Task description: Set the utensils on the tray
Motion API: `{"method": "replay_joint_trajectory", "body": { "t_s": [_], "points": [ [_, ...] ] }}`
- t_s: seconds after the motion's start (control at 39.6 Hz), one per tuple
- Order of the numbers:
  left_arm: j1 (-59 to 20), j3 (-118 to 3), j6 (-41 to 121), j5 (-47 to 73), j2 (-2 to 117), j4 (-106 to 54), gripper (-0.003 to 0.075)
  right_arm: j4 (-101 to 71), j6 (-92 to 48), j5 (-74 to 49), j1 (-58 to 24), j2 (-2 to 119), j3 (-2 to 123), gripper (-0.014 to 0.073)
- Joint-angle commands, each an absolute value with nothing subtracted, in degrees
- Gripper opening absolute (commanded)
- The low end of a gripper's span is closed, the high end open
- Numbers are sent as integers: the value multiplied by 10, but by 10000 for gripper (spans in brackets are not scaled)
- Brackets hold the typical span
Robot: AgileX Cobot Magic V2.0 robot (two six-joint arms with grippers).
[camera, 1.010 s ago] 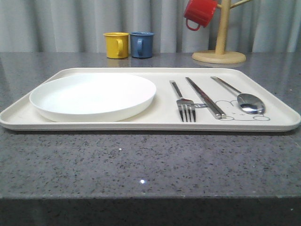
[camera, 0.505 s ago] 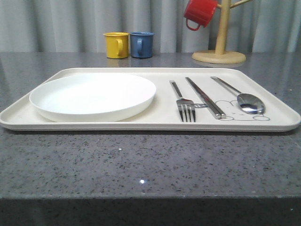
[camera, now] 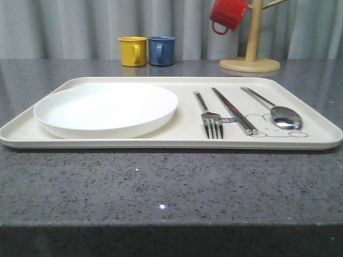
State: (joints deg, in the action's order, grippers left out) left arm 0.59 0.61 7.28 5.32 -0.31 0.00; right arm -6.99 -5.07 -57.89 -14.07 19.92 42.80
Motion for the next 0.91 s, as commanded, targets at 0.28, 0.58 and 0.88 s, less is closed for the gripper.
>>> {"method": "replay_joint_trajectory", "body": {
  "t_s": [0.28,0.58,0.88],
  "points": [
    [6,4,70,5,-16,-4,-18,-109,-59,-137,-10,54,154,-69],
    [6,4,70,5,-16,-4,-18,-112,-59,12,-8,-16,-16,-69],
    [6,4,70,5,-16,-4,-18,-112,-59,5,-31,-16,-15,-69]
  ]
}}
